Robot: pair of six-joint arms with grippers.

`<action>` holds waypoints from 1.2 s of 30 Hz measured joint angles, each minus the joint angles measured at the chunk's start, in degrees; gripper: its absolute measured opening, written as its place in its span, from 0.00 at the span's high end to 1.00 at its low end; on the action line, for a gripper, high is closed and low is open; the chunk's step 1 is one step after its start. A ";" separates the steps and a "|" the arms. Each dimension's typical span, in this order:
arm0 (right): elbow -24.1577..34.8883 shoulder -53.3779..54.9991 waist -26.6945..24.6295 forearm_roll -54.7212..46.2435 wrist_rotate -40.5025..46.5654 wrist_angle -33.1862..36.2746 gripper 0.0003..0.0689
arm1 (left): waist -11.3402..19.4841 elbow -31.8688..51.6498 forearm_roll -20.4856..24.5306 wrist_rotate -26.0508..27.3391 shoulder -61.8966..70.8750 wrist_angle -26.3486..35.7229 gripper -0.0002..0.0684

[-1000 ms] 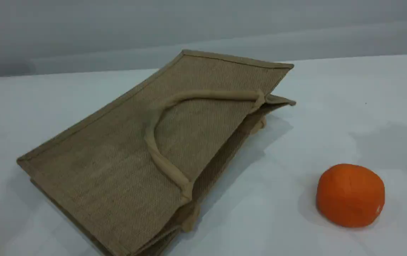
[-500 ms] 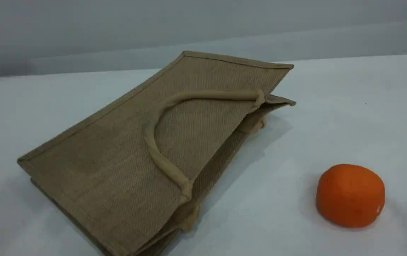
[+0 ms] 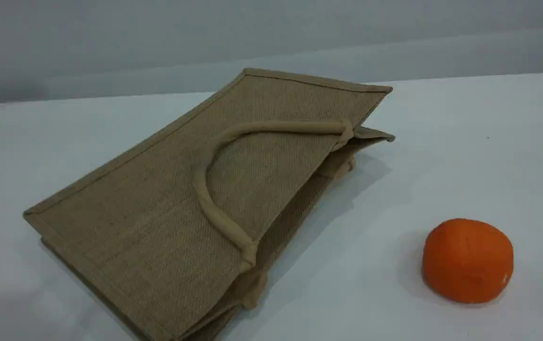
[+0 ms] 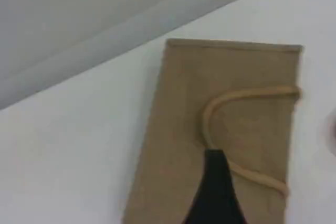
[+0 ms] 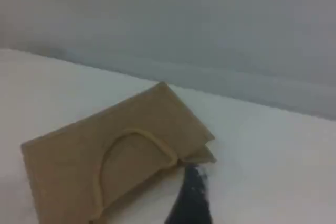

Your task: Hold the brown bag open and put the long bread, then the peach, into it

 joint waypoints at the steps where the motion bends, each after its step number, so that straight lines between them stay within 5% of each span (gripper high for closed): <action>1: 0.49 -1.93 0.00 -0.06 -0.19 0.09 0.17 | 0.00 2.07 0.00 0.00 -1.97 0.08 0.28; 24: 37.40 -31.85 0.00 -5.30 -5.09 -5.19 0.17 | 0.00 43.21 1.85 -0.15 -50.18 -1.31 0.28; 36: 44.50 -33.70 0.00 -6.77 -5.10 -7.07 0.17 | 0.00 55.46 6.67 -6.57 -53.14 -7.97 0.28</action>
